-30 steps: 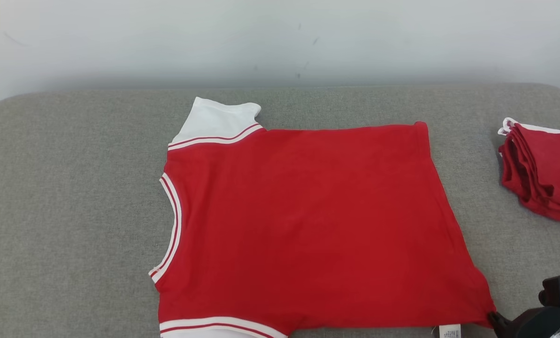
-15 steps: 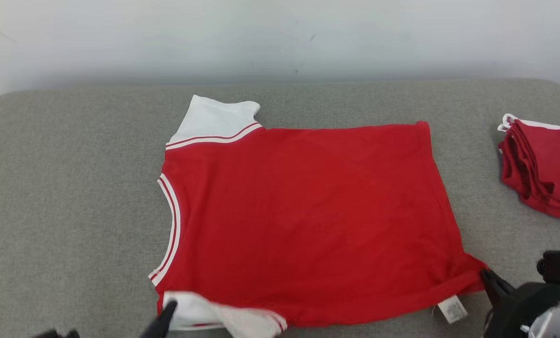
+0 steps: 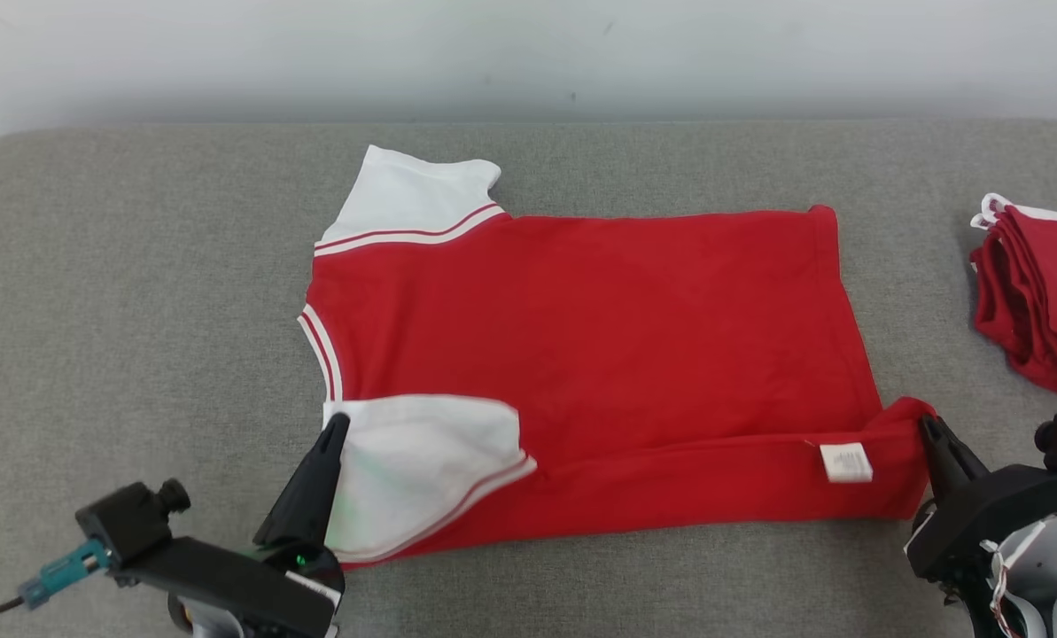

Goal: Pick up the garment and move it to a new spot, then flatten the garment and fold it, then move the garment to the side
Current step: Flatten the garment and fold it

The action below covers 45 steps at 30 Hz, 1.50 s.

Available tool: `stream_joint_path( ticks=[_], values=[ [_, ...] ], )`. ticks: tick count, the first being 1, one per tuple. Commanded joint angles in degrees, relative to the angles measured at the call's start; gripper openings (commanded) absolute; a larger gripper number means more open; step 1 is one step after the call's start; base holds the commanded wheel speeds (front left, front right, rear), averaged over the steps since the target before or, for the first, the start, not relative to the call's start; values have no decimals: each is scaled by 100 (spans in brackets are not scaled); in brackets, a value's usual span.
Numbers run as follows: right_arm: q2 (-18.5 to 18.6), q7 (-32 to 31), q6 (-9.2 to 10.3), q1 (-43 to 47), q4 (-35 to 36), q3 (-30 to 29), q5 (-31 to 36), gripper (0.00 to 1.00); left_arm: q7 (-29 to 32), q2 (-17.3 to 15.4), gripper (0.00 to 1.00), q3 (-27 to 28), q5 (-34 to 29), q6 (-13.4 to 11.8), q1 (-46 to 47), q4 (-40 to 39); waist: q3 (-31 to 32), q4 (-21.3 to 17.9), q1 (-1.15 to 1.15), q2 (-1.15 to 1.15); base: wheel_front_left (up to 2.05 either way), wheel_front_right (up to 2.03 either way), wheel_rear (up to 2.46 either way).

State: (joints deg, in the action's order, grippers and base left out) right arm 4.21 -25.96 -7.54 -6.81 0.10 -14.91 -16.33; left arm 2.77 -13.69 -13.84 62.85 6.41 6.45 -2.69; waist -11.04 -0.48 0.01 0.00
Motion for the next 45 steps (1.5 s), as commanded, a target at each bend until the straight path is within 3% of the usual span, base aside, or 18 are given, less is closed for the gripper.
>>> stream_joint_path(
  ticks=[1,13,21,29,30,31,32,33,34,40,45],
  values=[
    [-51,60,13,-108,-68,-33,-1,0,-52,13,0,-22,-104,19,151,110,-33,1,-1,0,0,0,0],
    [-132,453,13,-721,-616,-114,185,0,-515,117,0,-162,-408,80,810,636,-278,18,-1,0,0,0,0],
    [-134,549,13,-983,-1031,-469,472,0,-568,112,0,-433,-651,106,1377,979,-402,143,-1,0,0,0,0],
    [-139,627,13,-1122,-1338,-392,541,0,-519,40,0,-743,-965,116,1943,1510,-483,113,-1,0,0,0,0],
    [-138,667,13,-1158,-1343,-360,525,25,-536,6,0,-768,-1055,107,2007,1589,-490,103,-1,0,0,0,0],
    [-133,708,13,-1202,-1357,-330,477,78,-588,-18,0,-780,-1162,39,2070,1679,-493,92,-1,0,0,0,0],
    [-134,756,13,-1230,-1375,-298,443,100,-676,-59,18,-790,-1333,-18,2146,1736,-494,83,-1,0,0,0,0],
    [-135,803,13,-1230,-1393,-263,420,100,-754,-58,94,-804,-1424,-105,2196,1827,-490,75,-1,0,0,0,0],
    [-136,833,13,-1223,-1410,-221,414,100,-836,-62,100,-823,-1565,-177,2220,1893,-478,67,-1,0,0,0,0],
    [-135,653,13,-1004,-1110,-120,406,100,-924,-382,100,-1109,-2333,-625,2074,2100,-325,65,-1,0,0,0,0],
    [-134,230,13,-697,-575,-205,481,100,-652,-634,100,-1202,-2461,-932,1600,1881,-193,87,-1,0,0,0,0]
  ],
)
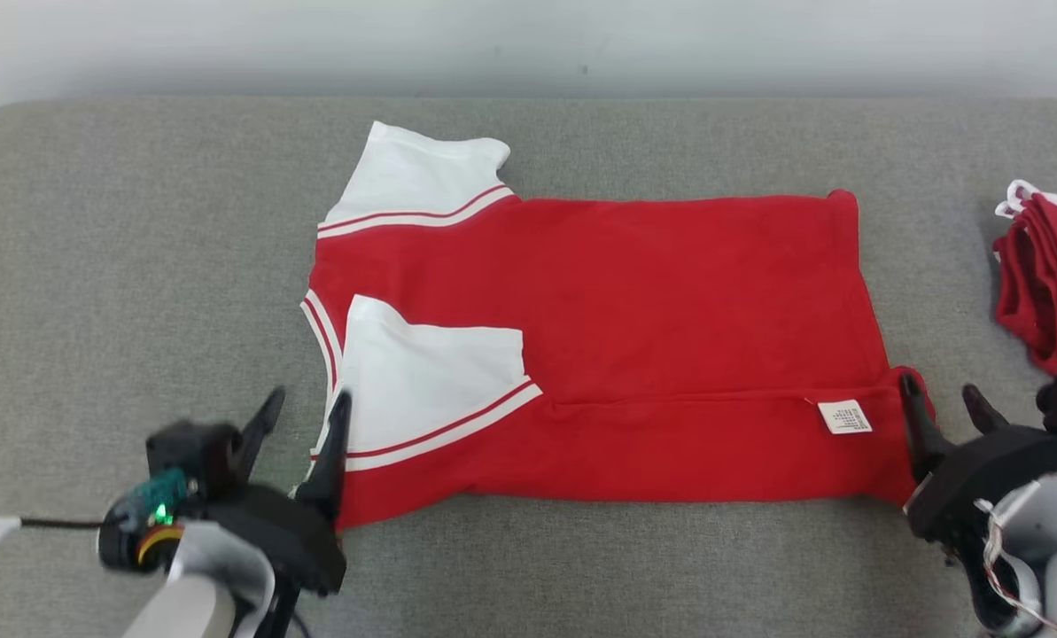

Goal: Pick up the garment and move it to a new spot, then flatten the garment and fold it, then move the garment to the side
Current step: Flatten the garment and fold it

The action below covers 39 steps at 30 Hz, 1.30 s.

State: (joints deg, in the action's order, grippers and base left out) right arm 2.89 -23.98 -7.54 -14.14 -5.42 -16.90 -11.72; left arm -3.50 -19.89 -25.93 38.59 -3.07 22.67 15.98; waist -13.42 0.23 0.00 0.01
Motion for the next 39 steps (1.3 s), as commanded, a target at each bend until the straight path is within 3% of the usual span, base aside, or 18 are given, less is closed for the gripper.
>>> stream_joint_path(
  ticks=[1,8,14,20,21,22,23,24,30,39],
  values=[
    [-2,-84,13,128,114,-35,38,100,76,-83,100,-22,-66,-71,-157,-70,68,22,0,-1,0,0,0],
    [-1,-475,13,611,666,-185,-61,100,709,-316,100,-154,-76,-649,-975,-652,186,27,0,-1,0,0,0],
    [-1,-502,13,695,656,-112,-103,100,985,-319,100,-205,-188,-1054,-1069,-555,200,-24,0,-1,0,0,0],
    [-3,-474,13,665,522,-21,-84,100,1278,-240,100,-258,-70,-1129,-949,-368,154,-80,0,-1,0,0,0],
    [-2,-479,13,662,503,-11,-93,100,1337,-230,95,-270,-53,-1136,-946,-326,147,-88,0,-1,0,0,0],
    [-2,-479,13,656,487,-3,-92,100,1378,-220,43,-292,-32,-1121,-935,-293,142,-97,0,-1,0,0,0],
    [-2,-487,13,653,462,-6,-81,100,1403,-211,15,-300,-20,-1111,-917,-275,134,-104,0,-1,0,0,0],
    [-3,-518,13,659,432,-21,-33,100,1416,-216,0,-309,-22,-1104,-901,-262,126,-110,0,-1,0,0,0],
    [-3,-702,13,725,377,-193,311,100,1441,-278,0,-298,39,-1098,-1013,-280,59,-111,0,-1,0,0,0],
    [-4,-982,13,633,10,19,108,100,1358,-296,0,-226,107,-1158,-1053,-339,-45,-45,0,-1,0,0,0]
  ],
)
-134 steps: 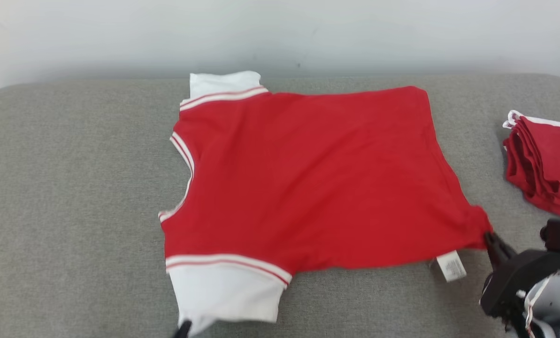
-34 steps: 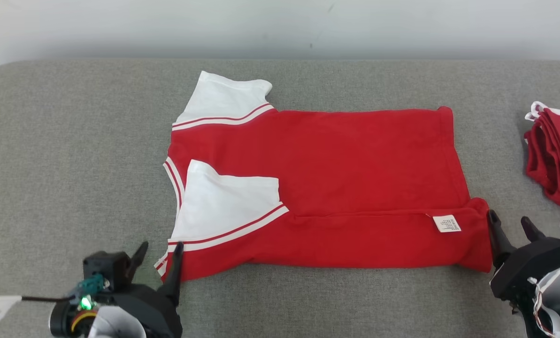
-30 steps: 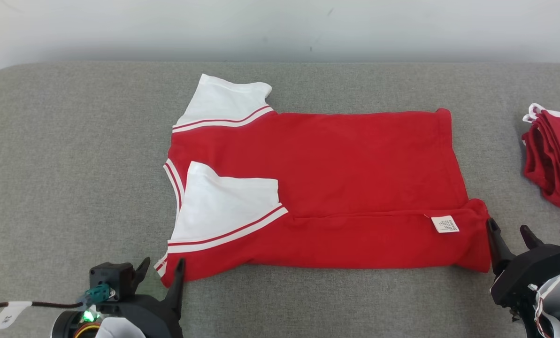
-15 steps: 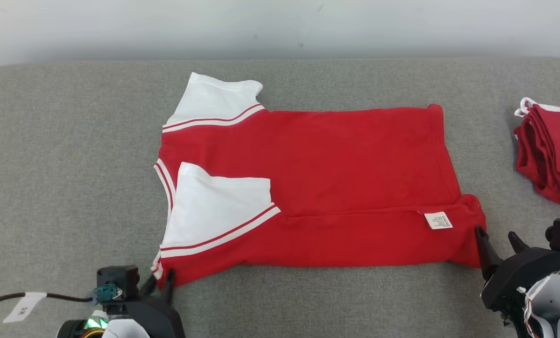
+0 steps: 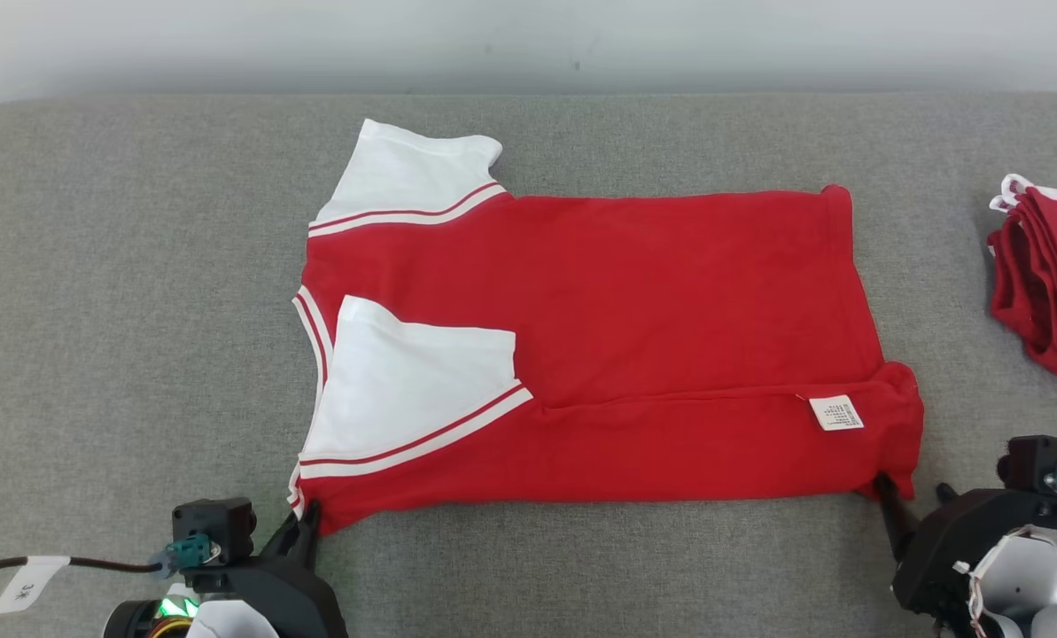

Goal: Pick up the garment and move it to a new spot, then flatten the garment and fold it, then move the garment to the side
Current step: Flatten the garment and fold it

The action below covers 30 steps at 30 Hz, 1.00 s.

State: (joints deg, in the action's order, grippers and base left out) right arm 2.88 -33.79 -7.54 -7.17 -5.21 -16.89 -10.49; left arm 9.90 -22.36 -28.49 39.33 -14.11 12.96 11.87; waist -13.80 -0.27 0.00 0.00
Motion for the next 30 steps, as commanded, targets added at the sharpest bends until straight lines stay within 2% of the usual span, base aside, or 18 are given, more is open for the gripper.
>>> stream_joint_path(
  ticks=[1,8,9,11,17,21,30],
  values=[
    [-3,-1,13,-64,-11,18,-15,100,18,-49,0,30,34,-54,-82,72,-7,5,0,0,0,0,0],
    [-16,-116,12,-192,-351,297,-144,100,-35,-40,0,23,46,-25,23,141,-36,34,0,0,0,0,0],
    [-22,-142,-1,-219,-404,343,-186,74,-27,-36,0,17,51,-14,35,158,-35,38,0,0,0,0,0],
    [-32,-180,-1,-273,-479,428,-204,0,-39,-27,0,6,58,8,51,196,-27,46,0,0,0,0,0],
    [-7,-201,0,-138,-325,291,-244,0,2,-78,0,-9,151,44,-131,194,86,44,0,0,0,0,0],
    [0,-331,0,82,-29,147,-331,0,90,-226,0,33,215,7,-410,-27,217,11,0,0,0,0,0],
    [2,-986,6,959,833,51,-738,0,221,-597,0,23,189,-284,-1164,-903,478,-52,0,0,0,0,0]
  ],
)
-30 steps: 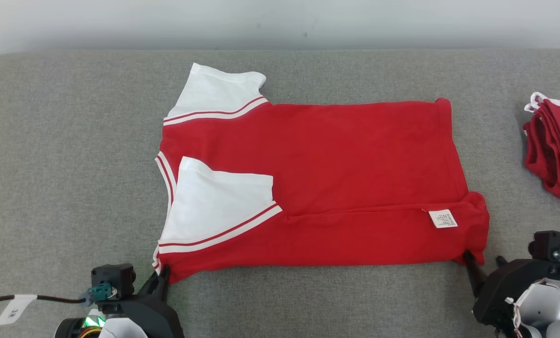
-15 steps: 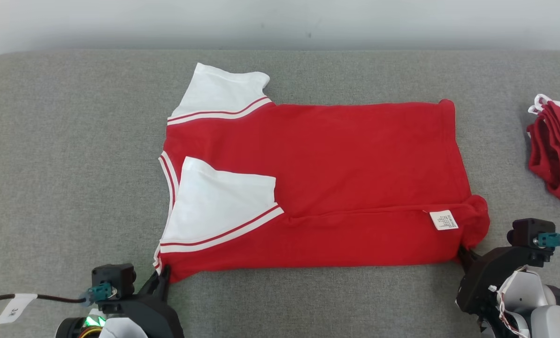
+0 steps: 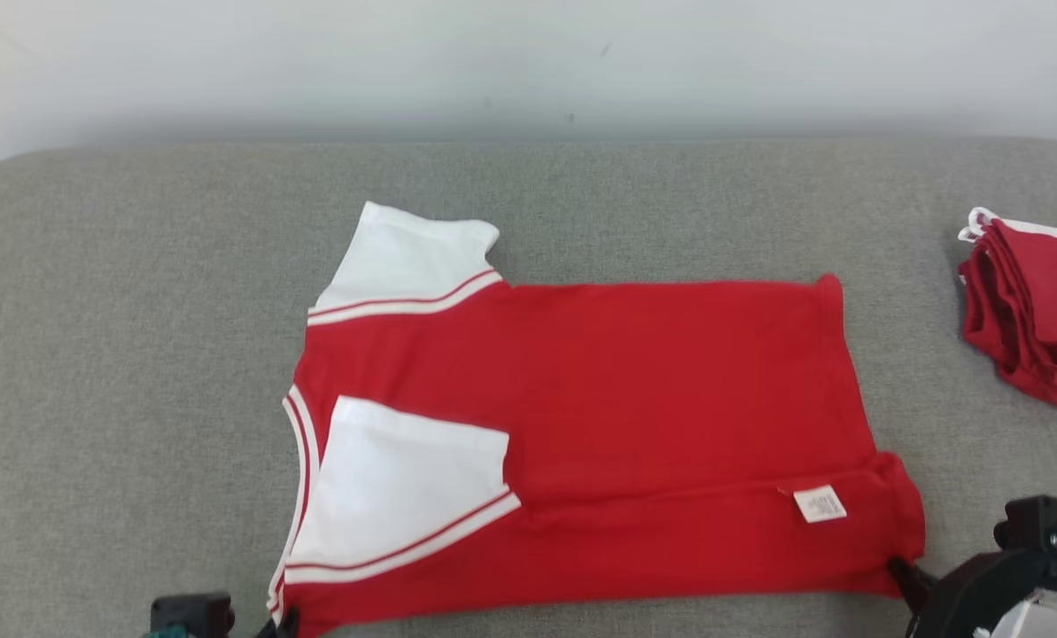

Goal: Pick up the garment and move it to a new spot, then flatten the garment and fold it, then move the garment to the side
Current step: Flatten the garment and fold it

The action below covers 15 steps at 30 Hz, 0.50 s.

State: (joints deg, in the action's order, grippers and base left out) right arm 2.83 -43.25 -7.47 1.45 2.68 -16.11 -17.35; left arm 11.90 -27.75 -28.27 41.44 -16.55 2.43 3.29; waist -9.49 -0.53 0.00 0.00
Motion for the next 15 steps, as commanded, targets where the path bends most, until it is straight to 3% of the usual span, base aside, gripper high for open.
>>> stream_joint_path(
  ticks=[1,6,10,11,12,15],
  values=[
    [7,-124,-1,186,122,-11,-98,0,67,-108,0,-10,-24,-90,-206,-140,61,-31,0,0,0,0,0],
    [9,-340,-1,505,310,67,-281,0,205,-173,0,-64,-35,-372,-611,-499,107,-78,0,0,0,0,0],
    [15,-462,-1,669,287,122,-397,0,169,-85,0,-60,19,-459,-733,-546,122,-57,0,0,0,0,0],
    [8,-464,-1,674,255,97,-410,100,170,-104,72,-88,-13,-430,-716,-521,125,-54,0,0,0,0,0],
    [8,-470,-1,683,229,81,-413,100,147,-103,100,-83,-25,-439,-702,-483,128,-50,0,0,0,0,0],
    [8,-434,-1,643,219,54,-313,100,170,-108,100,-114,-80,-468,-670,-415,142,-50,0,0,0,0,0]
  ],
)
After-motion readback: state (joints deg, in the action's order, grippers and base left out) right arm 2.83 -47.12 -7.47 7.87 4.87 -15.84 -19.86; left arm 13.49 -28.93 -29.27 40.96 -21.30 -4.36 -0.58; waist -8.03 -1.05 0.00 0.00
